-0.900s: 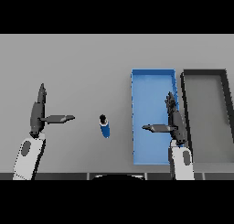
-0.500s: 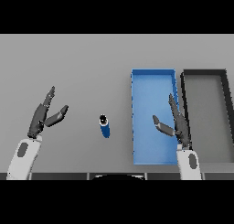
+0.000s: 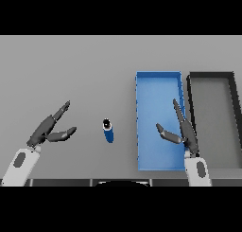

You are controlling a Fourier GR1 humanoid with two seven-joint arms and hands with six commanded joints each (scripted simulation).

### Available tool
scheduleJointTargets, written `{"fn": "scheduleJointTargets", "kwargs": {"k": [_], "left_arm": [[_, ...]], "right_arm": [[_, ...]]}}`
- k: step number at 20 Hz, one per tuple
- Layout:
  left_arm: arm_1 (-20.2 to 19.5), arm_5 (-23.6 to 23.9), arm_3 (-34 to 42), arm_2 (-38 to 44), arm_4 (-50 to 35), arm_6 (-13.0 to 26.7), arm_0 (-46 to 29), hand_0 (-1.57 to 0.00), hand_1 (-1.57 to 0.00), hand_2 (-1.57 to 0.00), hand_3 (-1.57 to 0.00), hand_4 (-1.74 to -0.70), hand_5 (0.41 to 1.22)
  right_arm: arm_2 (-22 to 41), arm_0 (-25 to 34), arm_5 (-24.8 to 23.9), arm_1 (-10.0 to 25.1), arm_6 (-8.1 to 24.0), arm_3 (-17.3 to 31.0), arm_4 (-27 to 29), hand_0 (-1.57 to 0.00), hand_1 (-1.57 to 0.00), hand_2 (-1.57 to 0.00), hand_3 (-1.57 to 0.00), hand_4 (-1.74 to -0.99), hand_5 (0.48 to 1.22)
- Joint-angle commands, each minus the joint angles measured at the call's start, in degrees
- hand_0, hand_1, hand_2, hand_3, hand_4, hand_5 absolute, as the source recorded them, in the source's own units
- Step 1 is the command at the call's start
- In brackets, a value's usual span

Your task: Pick up the blue pipe and place it into the blue bin.

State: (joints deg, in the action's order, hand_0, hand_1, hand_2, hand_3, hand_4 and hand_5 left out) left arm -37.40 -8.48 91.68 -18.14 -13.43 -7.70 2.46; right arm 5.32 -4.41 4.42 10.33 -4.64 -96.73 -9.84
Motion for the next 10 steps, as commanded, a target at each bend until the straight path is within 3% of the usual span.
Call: {"fn": "scheduleJointTargets", "kwargs": {"k": [1,4,7,10], "left_arm": [[-0.5,-0.5,2.3,-0.9,-0.1,0.9,-0.6,0.0,0.0,0.0,0.0,-0.99,0.566],[-2.1,-2.0,7.4,-4.5,1.2,6.4,-2.0,0.0,0.0,0.0,0.0,-1.02,0.512],[0.1,-2.7,8.2,-8.7,3.6,10.6,-1.2,0.0,0.0,0.0,0.0,-1.06,0.474],[2.3,-3.2,8.1,-11.9,6.4,10.4,-0.6,0.0,0.0,0.0,0.0,-1.1,0.466]], "right_arm": [[0.7,-0.1,-0.1,-0.7,0.2,-0.2,-0.4,0.0,0.0,0.0,0.0,-1.2,0.58],[0.0,-0.2,0.0,-0.5,0.5,-0.3,0.6,0.0,0.0,0.0,0.0,-1.225,0.58],[0.2,0.4,-0.3,-0.9,1.4,0.2,0.2,0.0,0.0,0.0,0.0,-1.223,0.572],[0.5,0.4,-0.2,-0.8,1.3,-0.6,-0.1,0.0,0.0,0.0,0.0,-1.213,0.571]]}}
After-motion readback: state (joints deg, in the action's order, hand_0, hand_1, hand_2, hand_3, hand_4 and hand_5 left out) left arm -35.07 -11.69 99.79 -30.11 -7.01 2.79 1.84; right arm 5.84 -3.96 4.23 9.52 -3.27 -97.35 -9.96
